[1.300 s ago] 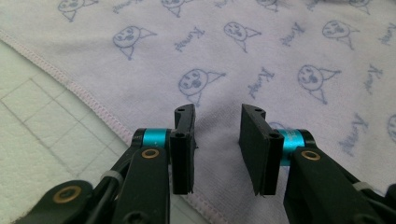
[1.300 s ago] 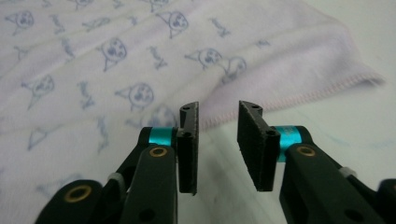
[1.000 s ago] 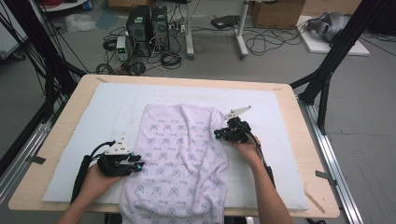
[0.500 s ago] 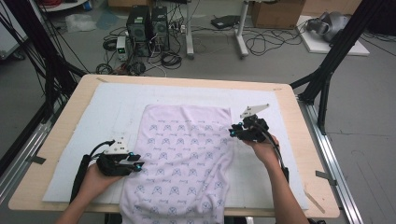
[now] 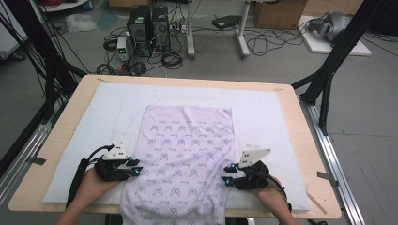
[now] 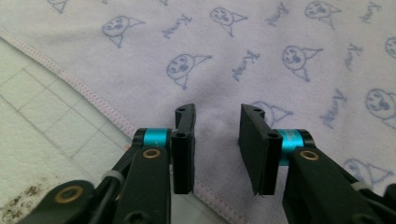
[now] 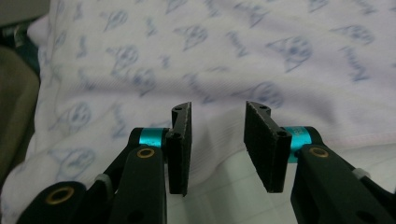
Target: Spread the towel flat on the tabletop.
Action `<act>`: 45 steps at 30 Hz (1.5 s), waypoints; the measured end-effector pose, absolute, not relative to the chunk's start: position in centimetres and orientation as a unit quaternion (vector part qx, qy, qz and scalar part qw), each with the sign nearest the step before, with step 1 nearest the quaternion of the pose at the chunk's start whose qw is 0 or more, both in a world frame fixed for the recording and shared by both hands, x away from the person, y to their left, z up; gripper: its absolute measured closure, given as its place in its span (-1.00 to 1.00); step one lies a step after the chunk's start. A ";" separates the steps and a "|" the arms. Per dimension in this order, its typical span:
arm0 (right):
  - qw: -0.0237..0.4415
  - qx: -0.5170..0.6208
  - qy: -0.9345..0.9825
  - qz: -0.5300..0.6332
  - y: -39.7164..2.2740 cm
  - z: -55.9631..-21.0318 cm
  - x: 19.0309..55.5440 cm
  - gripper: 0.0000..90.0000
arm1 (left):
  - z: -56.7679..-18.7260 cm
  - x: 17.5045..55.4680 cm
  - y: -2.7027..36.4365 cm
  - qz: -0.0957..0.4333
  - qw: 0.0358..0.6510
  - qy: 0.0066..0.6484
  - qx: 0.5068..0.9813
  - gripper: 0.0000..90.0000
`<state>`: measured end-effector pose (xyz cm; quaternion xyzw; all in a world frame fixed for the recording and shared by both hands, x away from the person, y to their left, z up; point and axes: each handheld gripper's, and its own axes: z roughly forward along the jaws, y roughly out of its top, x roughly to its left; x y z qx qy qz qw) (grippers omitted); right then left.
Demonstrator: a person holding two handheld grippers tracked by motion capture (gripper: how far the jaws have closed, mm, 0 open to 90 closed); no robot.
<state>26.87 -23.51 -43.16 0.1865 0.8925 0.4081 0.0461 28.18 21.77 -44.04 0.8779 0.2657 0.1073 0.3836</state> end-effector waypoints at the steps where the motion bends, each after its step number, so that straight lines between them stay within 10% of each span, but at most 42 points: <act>1: 0.048 0.180 0.897 0.400 -23.4 -43.4 26.4 0.38 | -44.1 28.2 21.8 0.107 0.387 0.270 0.875 0.54; 7: 0.030 0.168 0.906 0.387 -22.8 -44.2 26.3 0.94 | -44.0 28.4 22.0 0.112 0.384 0.271 0.876 0.78; 18: 0.067 0.163 0.922 0.345 -22.0 -41.0 26.1 0.95 | -43.9 28.4 21.8 0.121 0.378 0.267 0.878 0.91; 36: 0.040 0.175 0.905 0.384 -21.5 -43.3 26.9 0.54 | -44.0 28.3 21.7 0.110 0.382 0.267 0.878 0.52; 45: 0.020 0.162 0.911 0.378 -21.6 -43.8 26.7 0.99 | -44.0 28.3 21.8 0.109 0.384 0.267 0.877 0.53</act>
